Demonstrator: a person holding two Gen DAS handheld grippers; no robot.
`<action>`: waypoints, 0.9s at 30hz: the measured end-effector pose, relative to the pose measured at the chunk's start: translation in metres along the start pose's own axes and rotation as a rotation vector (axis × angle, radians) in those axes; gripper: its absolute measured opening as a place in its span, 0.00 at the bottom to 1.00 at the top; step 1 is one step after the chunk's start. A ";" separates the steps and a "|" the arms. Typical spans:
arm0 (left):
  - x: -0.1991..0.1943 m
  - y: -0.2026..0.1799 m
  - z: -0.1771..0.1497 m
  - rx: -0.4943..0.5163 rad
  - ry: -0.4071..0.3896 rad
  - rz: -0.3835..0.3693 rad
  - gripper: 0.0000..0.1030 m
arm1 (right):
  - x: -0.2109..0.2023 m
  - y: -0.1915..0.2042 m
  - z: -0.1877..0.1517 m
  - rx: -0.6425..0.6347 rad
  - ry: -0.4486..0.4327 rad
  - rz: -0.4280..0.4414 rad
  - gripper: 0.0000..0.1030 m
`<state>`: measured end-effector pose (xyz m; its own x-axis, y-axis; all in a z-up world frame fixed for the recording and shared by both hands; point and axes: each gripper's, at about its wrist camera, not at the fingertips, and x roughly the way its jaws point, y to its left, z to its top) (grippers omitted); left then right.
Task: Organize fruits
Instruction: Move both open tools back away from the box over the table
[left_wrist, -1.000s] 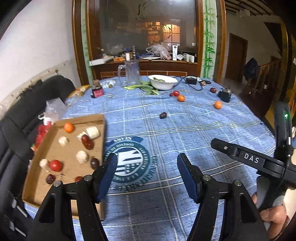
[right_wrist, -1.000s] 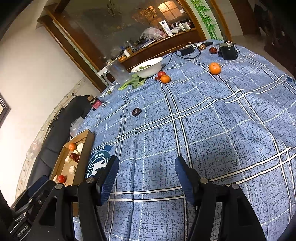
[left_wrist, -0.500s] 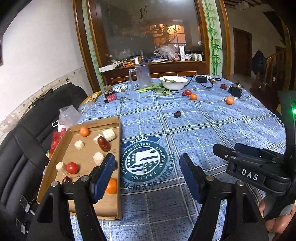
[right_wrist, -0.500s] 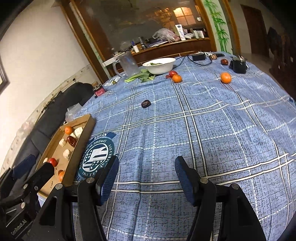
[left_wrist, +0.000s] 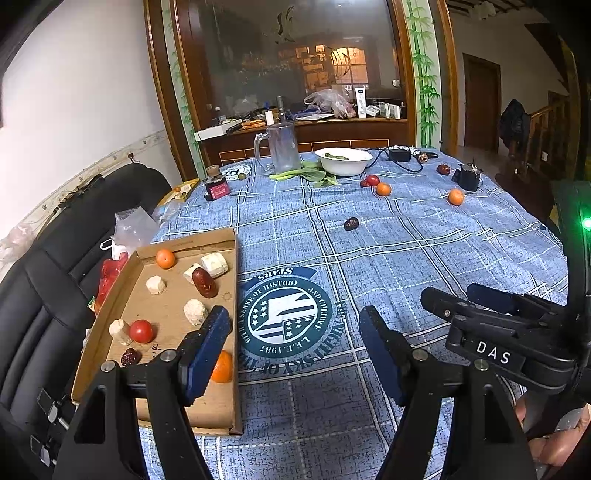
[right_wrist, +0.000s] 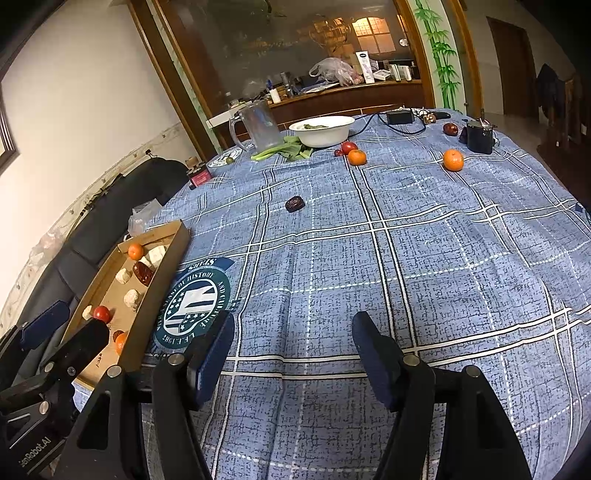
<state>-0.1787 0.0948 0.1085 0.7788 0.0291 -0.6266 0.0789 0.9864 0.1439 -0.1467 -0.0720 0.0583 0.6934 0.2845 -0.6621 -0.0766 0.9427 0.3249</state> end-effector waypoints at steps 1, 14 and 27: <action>0.000 0.000 0.000 0.001 0.002 0.002 0.70 | 0.000 -0.001 0.000 0.002 0.001 0.000 0.69; 0.021 -0.009 0.002 0.037 0.046 0.018 0.70 | 0.009 -0.024 0.005 0.038 0.006 -0.007 0.69; 0.080 -0.019 0.041 -0.027 0.127 -0.122 0.70 | 0.005 -0.085 0.062 0.062 -0.001 -0.110 0.73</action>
<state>-0.0918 0.0721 0.0871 0.6794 -0.0731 -0.7302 0.1500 0.9878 0.0407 -0.0920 -0.1617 0.0692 0.6961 0.1798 -0.6951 0.0443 0.9556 0.2915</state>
